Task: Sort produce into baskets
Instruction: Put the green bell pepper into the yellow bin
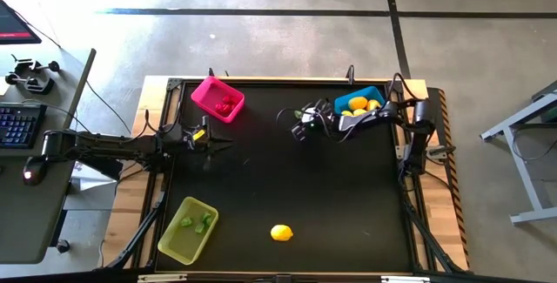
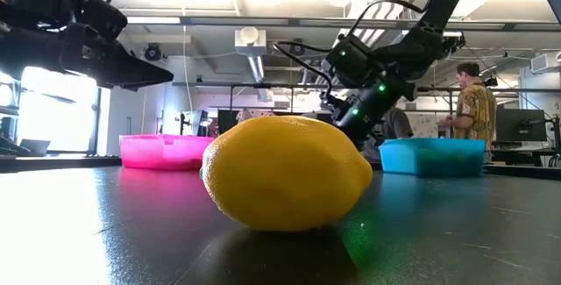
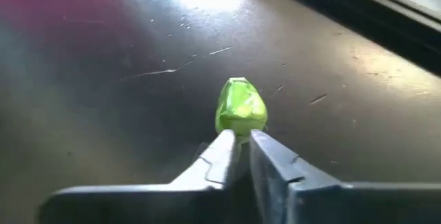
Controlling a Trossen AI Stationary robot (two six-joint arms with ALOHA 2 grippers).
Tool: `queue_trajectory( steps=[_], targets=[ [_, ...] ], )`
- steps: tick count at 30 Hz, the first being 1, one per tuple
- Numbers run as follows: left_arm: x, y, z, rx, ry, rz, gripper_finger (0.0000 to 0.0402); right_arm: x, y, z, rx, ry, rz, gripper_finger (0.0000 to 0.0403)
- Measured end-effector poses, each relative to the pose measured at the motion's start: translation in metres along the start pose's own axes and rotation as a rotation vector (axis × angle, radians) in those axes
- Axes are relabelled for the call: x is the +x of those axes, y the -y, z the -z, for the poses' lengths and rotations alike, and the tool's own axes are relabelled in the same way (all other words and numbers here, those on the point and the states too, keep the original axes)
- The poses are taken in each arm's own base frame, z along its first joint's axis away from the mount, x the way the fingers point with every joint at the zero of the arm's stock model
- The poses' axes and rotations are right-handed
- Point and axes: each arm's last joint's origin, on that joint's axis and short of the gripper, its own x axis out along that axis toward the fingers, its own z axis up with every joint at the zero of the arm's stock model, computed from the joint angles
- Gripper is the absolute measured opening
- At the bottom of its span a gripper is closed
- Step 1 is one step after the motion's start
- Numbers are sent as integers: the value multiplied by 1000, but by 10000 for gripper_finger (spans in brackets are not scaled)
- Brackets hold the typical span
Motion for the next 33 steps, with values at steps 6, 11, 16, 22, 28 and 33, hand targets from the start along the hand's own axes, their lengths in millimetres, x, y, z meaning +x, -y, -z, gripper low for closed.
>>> queue_trajectory(
  steps=[6, 11, 16, 22, 28, 33],
  targets=[
    [0, 0, 0, 0, 0, 0, 51, 1, 2, -3, -32, 2, -36, 9],
    [0, 0, 0, 0, -1, 0, 51, -16, -11, -14, -63, 52, -92, 2],
    [0, 0, 0, 0, -5, 0, 51, -42, -29, -22, -74, 115, -169, 0],
    [0, 0, 1, 0, -7, 0, 51, -60, -51, -18, -94, 161, -251, 0],
    [0, 0, 1, -2, -8, 0, 51, -55, -43, -16, -61, 159, -109, 13],
    [0, 0, 1, -1, -8, 1, 51, -42, -23, -17, -5, 86, -61, 82]
  ],
)
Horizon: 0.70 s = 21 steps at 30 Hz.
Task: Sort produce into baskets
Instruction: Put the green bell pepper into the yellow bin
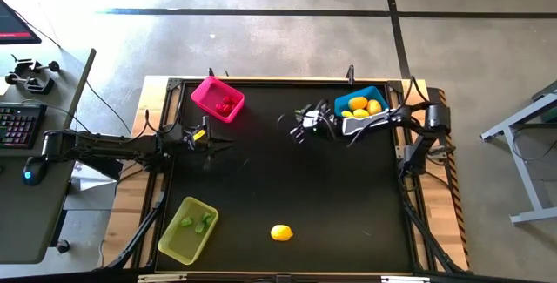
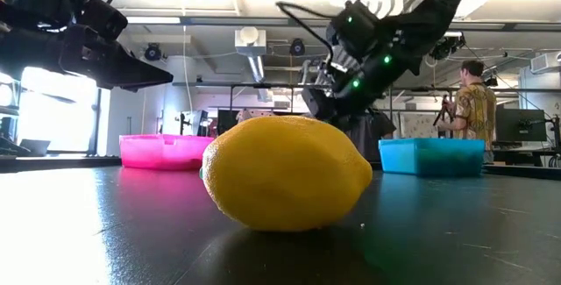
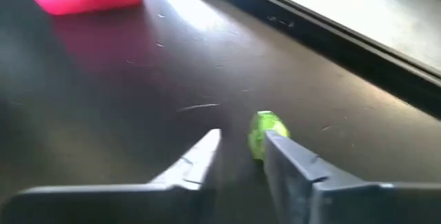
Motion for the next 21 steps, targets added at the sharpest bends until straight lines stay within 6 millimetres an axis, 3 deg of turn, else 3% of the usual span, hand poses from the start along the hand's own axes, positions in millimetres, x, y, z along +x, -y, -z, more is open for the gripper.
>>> queue_trajectory(
  steps=[6, 10, 15, 21],
  targets=[
    [0, 0, 0, 0, 0, 0, 51, 25, 17, 7, -54, -42, 12, 186],
    [0, 0, 0, 0, -2, 0, 51, 44, 31, 12, -22, -68, -3, 220],
    [0, 0, 0, 0, -1, 0, 51, 54, 41, 15, -20, -89, -13, 215],
    [0, 0, 0, 1, -1, 0, 51, 60, 44, 20, -24, -123, -77, 158]
  ],
)
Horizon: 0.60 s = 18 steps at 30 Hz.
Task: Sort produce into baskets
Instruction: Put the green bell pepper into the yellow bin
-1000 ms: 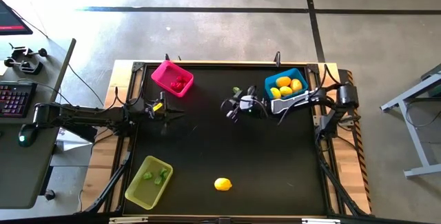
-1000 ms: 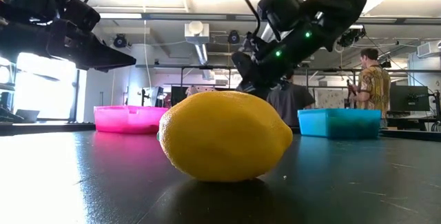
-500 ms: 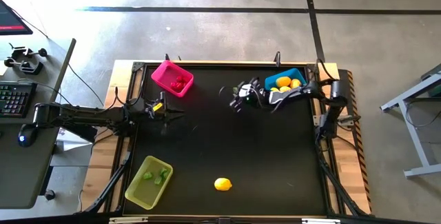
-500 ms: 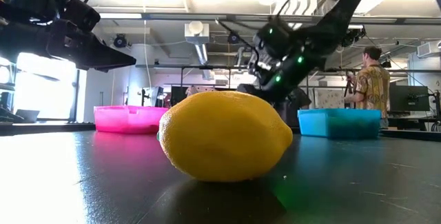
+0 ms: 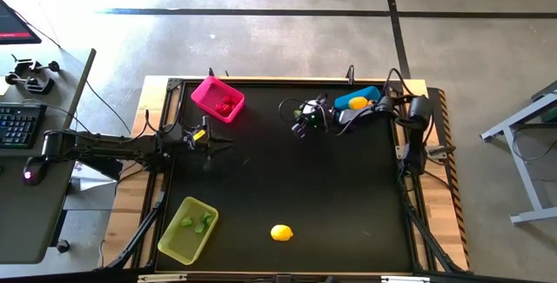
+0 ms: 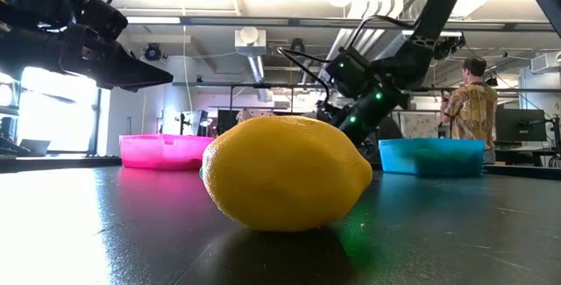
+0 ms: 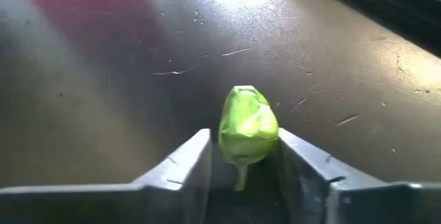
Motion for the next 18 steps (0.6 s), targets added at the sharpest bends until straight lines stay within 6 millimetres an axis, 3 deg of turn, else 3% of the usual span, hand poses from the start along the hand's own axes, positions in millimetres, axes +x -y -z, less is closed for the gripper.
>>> queue_trajectory(
  steps=[8, 13, 18],
  targets=[
    [0, 0, 0, 0, 0, 0, 51, 1, 0, -1, -23, 11, 7, 23],
    [0, 0, 0, 0, -3, 1, 51, -4, -10, -2, -27, 22, -45, 23],
    [0, 0, 2, 15, -24, 4, 51, -19, -40, -4, -47, 72, -198, 20]
  ],
)
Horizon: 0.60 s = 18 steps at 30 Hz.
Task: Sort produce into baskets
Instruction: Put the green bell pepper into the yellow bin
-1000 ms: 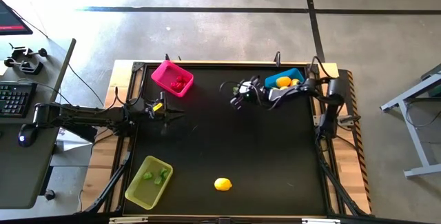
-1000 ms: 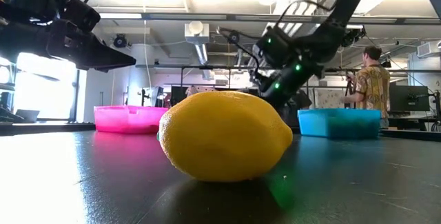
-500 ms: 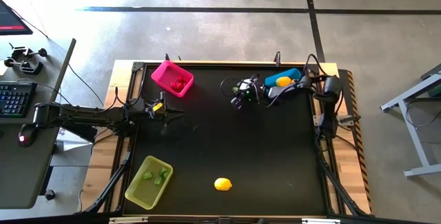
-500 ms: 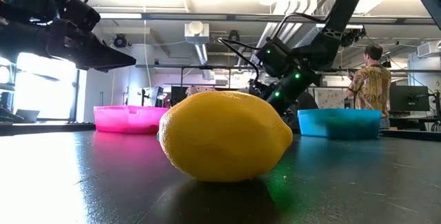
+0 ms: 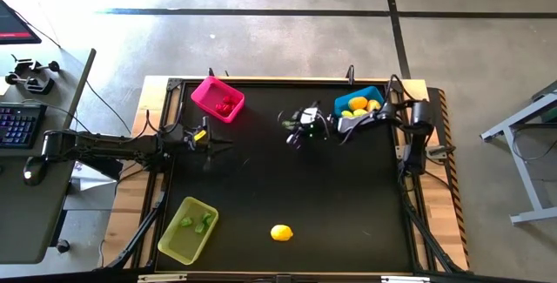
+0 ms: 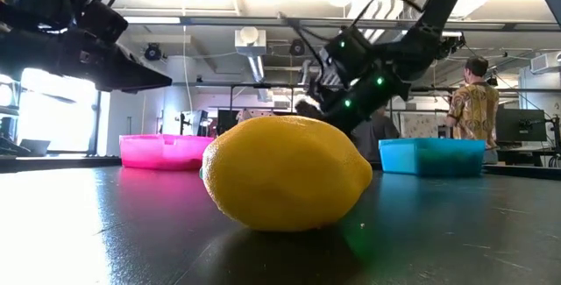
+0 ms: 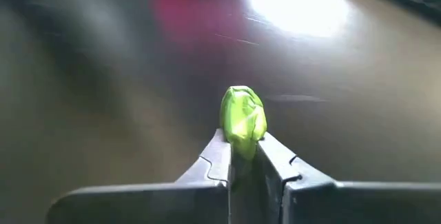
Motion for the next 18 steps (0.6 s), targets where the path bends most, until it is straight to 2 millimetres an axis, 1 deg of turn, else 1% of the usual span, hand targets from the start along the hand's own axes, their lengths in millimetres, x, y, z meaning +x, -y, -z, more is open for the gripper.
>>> queue_trajectory(
  steps=[5, 8, 12, 15, 18],
  targets=[
    [0, 3, 0, 42, 5, 86, 51, -9, -41, -1, -38, 78, -237, 11],
    [0, 7, 0, 92, 12, 112, 51, -15, -63, 1, -60, 107, -340, 12],
    [0, 14, -1, 180, 22, 120, 63, -23, -86, 0, -82, 139, -411, 12],
    [-1, 19, -5, 237, 34, 111, 80, -26, -101, -9, -84, 166, -447, 12],
    [1, 22, -12, 299, 45, 80, 102, -28, -110, -17, -98, 175, -467, 12]
  ],
)
